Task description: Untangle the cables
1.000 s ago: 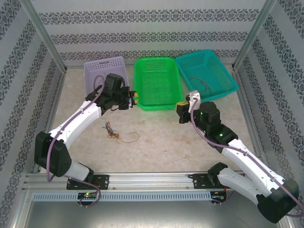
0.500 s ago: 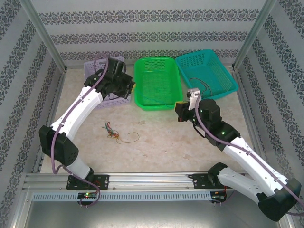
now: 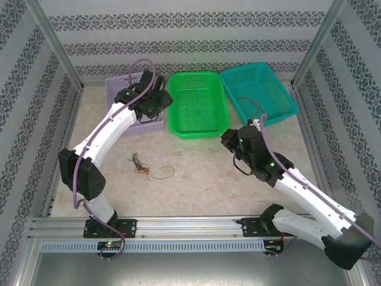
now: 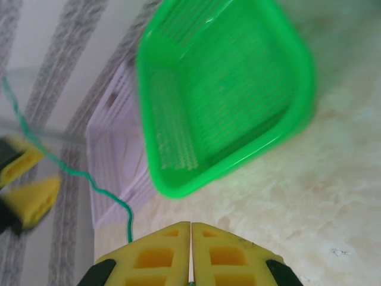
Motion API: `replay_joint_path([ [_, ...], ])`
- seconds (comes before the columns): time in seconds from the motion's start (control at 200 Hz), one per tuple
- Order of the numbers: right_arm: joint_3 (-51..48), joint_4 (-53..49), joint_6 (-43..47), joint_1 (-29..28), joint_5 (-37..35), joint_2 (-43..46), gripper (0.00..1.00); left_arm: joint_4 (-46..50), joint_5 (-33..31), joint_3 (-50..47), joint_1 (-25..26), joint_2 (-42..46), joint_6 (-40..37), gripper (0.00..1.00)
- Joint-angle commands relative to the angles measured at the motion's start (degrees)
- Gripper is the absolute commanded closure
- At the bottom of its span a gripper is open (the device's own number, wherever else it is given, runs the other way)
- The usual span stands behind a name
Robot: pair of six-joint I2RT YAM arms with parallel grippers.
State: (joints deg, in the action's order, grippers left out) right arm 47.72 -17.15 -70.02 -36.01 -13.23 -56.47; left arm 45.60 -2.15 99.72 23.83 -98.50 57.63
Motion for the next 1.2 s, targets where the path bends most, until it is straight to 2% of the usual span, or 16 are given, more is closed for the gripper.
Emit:
replay_joint_path([
  [0.0,6.2,-1.3,-15.4,2.1,-9.8,-6.2,1.0,3.1,-5.2,5.0,-0.8,0.4,-3.7,0.2],
  [0.05,9.5,-2.7,-16.2,3.5,-8.9,-9.9,1.0,5.0,-7.8,5.9,-1.2,1.3,-4.3,0.12],
  [0.095,12.4,-4.1,-16.4,4.4,-8.0,-12.8,1.0,6.5,-10.5,6.5,-1.6,2.4,-5.0,0.0],
  [0.17,15.6,-4.5,-16.9,5.4,-7.4,-17.5,1.0,7.7,-12.2,6.9,-2.6,4.4,-6.3,0.0],
  [0.31,21.3,-2.9,-16.0,6.0,-7.9,-26.5,1.0,9.3,-10.9,5.7,-3.3,7.5,-7.8,0.0],
  [0.485,26.3,0.0,-14.5,6.0,-6.6,-37.0,1.0,9.1,-7.5,-4.9,-3.3,14.2,-4.8,0.02],
  [0.555,27.0,2.6,-14.1,6.2,-4.3,-40.3,0.66,9.0,-6.0,-9.6,-3.3,16.9,-3.8,0.03],
  [0.61,27.4,3.9,-13.3,6.6,-1.9,-41.8,0.53,9.3,-4.3,-12.9,-3.3,18.6,-3.1,0.03],
  [0.724,28.3,2.1,-8.8,6.1,-2.2,-39.9,0.4,11.5,-1.7,-18.8,-3.3,22.0,-2.1,0.03],
  [0.864,25.8,2.0,-0.8,6.1,-1.6,-33.4,0.36,11.9,0.5,-27.4,-3.4,26.1,-1.0,0.03],
  [1.049,19.6,1.9,9.5,6.1,-0.2,-23.1,0.39,15.2,3.2,-35.7,-6.7,27.8,2.0,0.03],
  [1.199,12.5,3.0,21.7,3.7,6.5,-16.3,0.43,6.9,14.3,-44.4,-13.1,26.8,4.1,0.03],
])
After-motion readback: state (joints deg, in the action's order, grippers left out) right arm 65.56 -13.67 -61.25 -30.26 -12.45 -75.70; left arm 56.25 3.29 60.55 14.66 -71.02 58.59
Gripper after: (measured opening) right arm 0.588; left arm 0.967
